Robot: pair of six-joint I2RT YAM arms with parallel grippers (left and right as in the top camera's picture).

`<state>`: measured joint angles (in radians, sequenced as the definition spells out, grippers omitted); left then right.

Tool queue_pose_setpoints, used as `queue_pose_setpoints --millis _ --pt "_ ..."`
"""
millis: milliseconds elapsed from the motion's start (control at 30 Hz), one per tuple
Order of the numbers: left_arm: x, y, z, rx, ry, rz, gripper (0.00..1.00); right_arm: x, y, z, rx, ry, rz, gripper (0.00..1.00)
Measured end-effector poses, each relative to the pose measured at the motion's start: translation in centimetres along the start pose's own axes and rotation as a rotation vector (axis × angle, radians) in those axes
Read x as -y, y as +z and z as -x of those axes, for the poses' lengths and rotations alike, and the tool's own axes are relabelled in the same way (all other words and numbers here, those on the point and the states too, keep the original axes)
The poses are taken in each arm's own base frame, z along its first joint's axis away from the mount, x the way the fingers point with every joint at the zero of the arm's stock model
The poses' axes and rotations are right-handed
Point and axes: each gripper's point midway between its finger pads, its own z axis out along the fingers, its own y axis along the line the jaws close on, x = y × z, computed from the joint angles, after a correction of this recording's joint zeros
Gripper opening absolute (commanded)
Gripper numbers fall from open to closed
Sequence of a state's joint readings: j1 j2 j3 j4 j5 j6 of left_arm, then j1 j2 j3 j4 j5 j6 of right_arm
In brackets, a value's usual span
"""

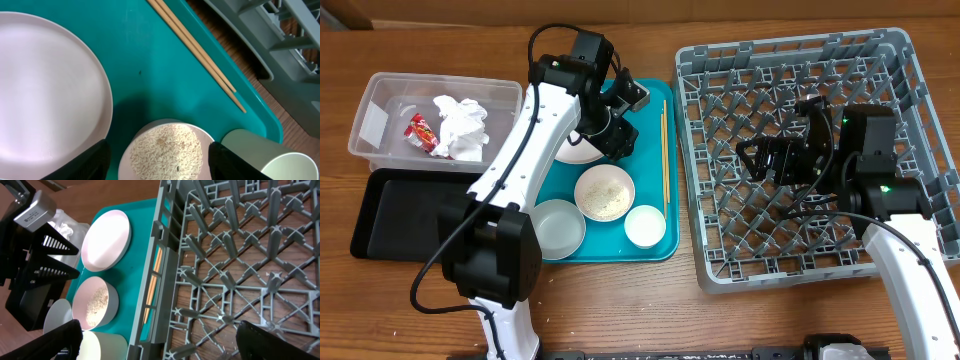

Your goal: Sort waste into correct bins and load items into the dishwasher

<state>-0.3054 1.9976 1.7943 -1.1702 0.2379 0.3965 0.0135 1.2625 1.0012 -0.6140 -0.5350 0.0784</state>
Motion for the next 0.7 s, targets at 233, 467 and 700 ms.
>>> queue_pose_setpoints --millis 233,467,700 --pt "0.8 2.3 -0.7 -0.070 -0.137 -0.031 0.41 0.0 0.0 0.0 -0.001 0.000 0.000 1.00" --pt "2.6 7.2 -2.2 -0.219 -0.402 -0.051 0.41 0.0 0.0 -0.2 -0.008 0.005 -0.001 1.00" --pt "1.7 7.2 -2.6 -0.231 -0.581 0.038 0.45 0.1 0.0 -0.5 -0.020 0.012 -0.002 1.00"
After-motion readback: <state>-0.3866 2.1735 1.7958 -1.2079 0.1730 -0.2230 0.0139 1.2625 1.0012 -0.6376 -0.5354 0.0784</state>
